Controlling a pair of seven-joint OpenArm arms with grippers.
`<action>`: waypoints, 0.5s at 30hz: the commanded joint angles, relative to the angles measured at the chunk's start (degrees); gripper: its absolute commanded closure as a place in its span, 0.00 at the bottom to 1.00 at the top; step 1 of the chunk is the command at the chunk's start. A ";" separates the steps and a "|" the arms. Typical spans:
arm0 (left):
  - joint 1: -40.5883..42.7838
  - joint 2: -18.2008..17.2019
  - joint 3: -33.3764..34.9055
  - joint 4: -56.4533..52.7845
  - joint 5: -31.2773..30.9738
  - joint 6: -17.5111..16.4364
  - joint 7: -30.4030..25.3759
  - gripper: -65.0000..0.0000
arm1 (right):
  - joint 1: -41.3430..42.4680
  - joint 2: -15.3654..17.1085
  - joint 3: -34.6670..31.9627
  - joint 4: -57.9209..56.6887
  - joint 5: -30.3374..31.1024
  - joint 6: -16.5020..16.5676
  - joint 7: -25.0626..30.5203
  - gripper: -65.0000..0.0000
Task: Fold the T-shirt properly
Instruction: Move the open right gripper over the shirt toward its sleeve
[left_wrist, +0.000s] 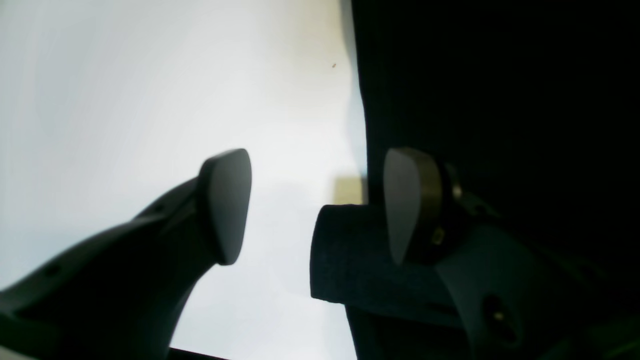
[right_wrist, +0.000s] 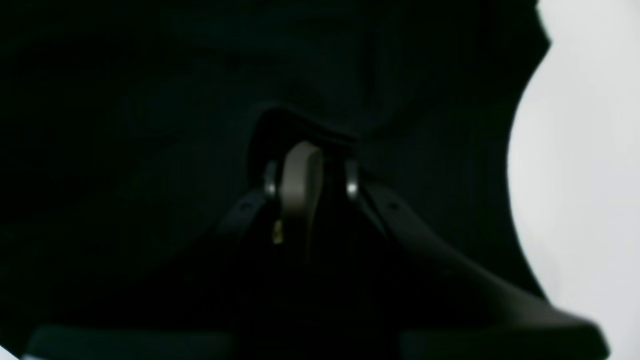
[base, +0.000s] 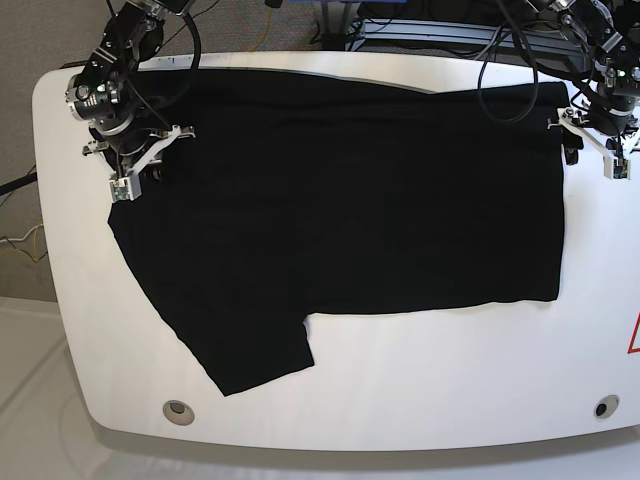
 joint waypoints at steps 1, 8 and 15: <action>-0.07 -0.60 -0.24 1.14 -0.78 0.10 -1.21 0.40 | 0.86 0.54 0.03 -0.30 0.51 0.08 1.01 0.86; -0.07 0.36 -0.24 1.14 -0.78 0.10 -1.21 0.40 | 2.09 0.45 0.03 -3.73 0.51 0.08 1.01 0.86; -0.07 0.36 -0.24 1.14 -0.78 0.10 -1.21 0.40 | 3.23 0.19 0.03 -5.58 0.51 0.08 1.10 0.86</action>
